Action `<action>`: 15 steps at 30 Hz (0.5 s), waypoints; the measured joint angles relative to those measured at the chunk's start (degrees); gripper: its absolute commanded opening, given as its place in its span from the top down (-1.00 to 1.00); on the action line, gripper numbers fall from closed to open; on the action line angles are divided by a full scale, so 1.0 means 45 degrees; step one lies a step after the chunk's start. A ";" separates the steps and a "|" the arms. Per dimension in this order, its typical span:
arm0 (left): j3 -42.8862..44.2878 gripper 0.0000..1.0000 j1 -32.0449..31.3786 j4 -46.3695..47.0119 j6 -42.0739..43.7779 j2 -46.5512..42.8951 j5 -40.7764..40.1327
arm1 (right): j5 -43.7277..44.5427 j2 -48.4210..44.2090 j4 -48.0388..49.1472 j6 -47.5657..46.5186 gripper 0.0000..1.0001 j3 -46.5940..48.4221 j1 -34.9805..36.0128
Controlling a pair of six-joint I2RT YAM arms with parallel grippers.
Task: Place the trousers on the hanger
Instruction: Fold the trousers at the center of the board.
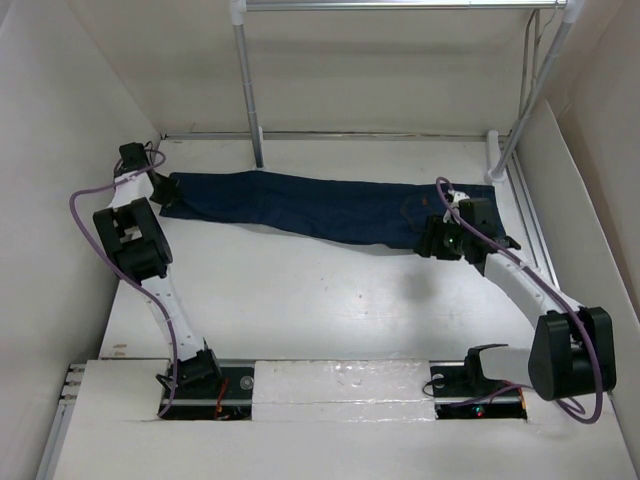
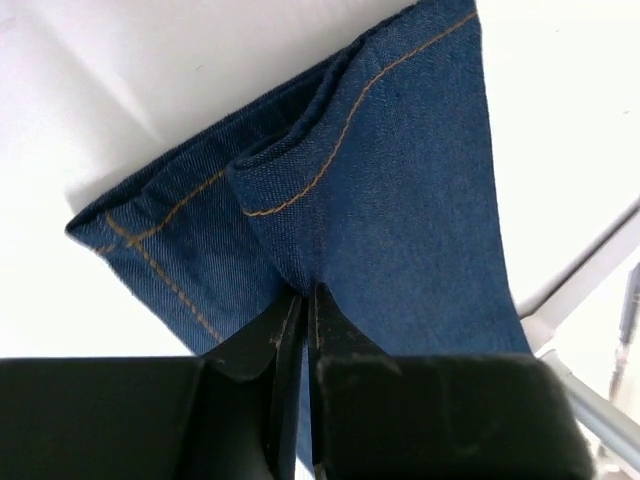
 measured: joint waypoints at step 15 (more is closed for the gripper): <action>0.2608 -0.19 -0.0010 -0.3861 0.1530 -0.0899 -0.2623 | -0.0510 0.0724 0.0481 -0.0588 -0.19 0.0053 -0.0345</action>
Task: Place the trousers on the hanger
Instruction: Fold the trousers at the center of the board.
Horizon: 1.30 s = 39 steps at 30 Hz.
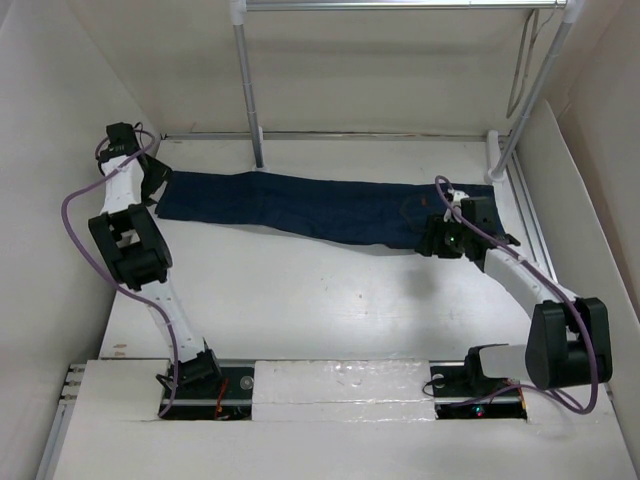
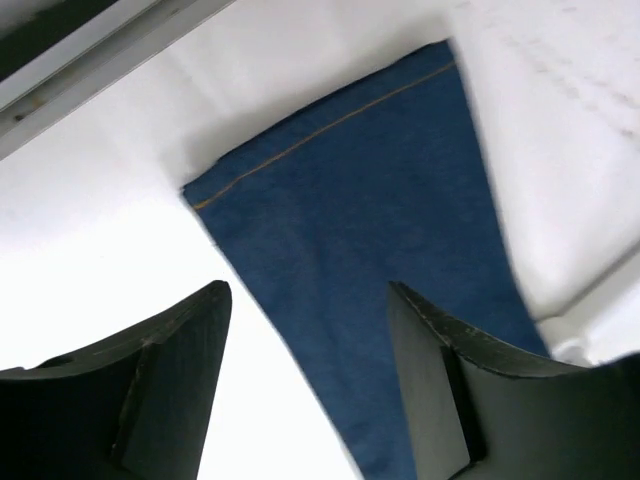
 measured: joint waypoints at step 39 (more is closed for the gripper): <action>-0.4187 1.00 0.0340 0.4172 -0.1161 0.0369 0.1462 | -0.0636 0.0665 0.0971 0.2390 -0.71 -0.1258 -0.7174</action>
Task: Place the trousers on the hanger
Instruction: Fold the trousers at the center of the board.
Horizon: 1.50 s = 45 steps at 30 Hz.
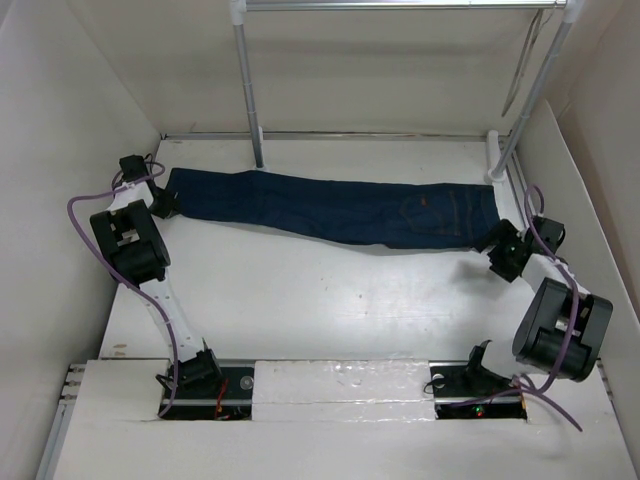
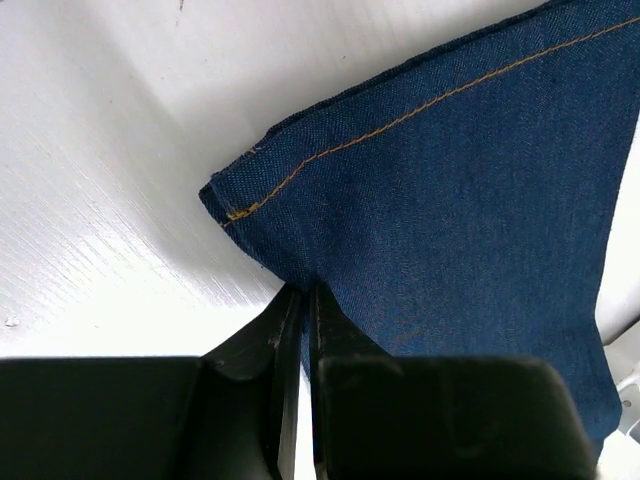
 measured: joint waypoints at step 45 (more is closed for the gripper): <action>-0.7111 1.00 0.0355 -0.1875 0.1185 -0.6071 -0.1569 | 0.4197 -0.2579 -0.4668 -0.0729 1.00 0.3002 -0.1287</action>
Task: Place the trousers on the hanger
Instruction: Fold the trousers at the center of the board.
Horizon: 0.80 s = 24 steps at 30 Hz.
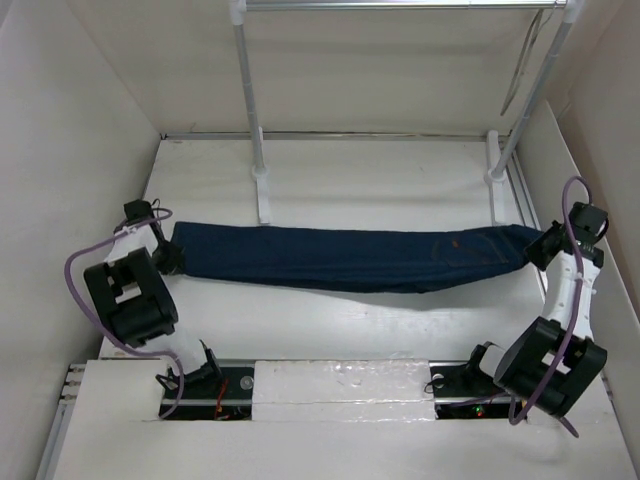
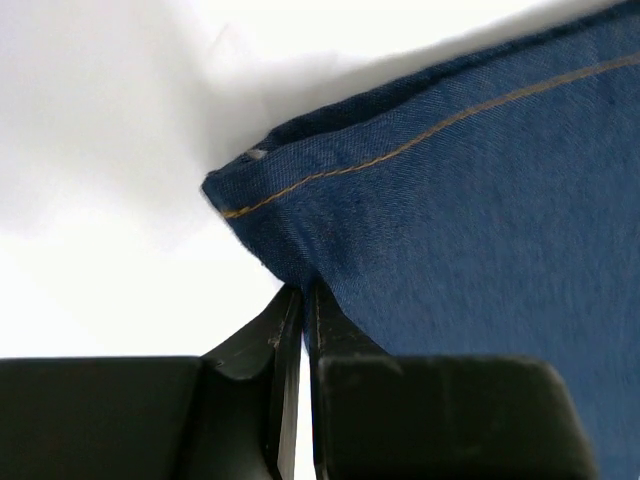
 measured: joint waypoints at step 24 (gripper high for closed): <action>-0.1326 0.37 -0.1836 -0.1511 0.0403 -0.6810 0.1234 | -0.0427 -0.3609 -0.2769 -0.1987 1.00 0.3585 0.4998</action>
